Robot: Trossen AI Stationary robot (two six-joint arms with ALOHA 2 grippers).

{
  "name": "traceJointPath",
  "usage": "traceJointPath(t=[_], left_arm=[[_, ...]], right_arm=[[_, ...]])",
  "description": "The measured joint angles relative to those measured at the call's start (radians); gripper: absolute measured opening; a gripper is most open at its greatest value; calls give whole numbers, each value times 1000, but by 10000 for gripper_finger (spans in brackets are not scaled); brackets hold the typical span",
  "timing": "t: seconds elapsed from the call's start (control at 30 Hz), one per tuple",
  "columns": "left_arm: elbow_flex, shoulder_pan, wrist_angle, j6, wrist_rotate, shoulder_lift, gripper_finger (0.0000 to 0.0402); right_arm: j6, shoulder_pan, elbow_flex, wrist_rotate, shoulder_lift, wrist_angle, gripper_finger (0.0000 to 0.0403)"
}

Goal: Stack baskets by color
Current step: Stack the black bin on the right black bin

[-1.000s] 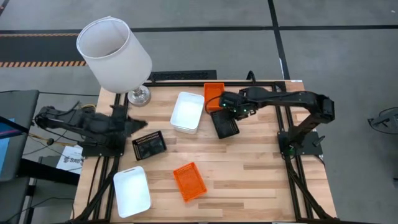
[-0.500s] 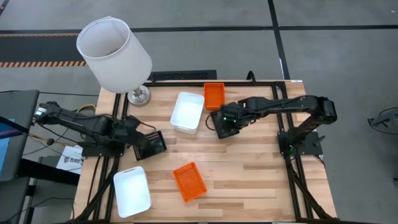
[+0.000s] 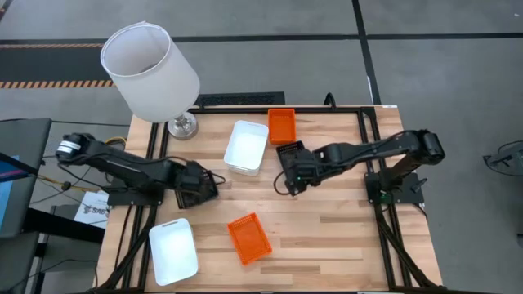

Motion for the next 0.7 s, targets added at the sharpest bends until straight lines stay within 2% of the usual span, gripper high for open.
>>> traceJointPath(t=[0.17, 0.33, 0.53, 0.7], left_arm=[[-7, 45, 181, -1, 120, 101, 171], [-7, 64, 466, -70, 226, 182, 171], [15, 65, 794, -169, 238, 297, 171], [127, 76, 984, -166, 261, 429, 171]], right_arm=[[-5, 57, 0, 0, 0, -6, 260], [-22, 112, 0, 0, 0, -21, 260], [-34, 151, 0, 22, 0, -36, 260], [-56, 160, 0, 28, 0, -37, 260]])
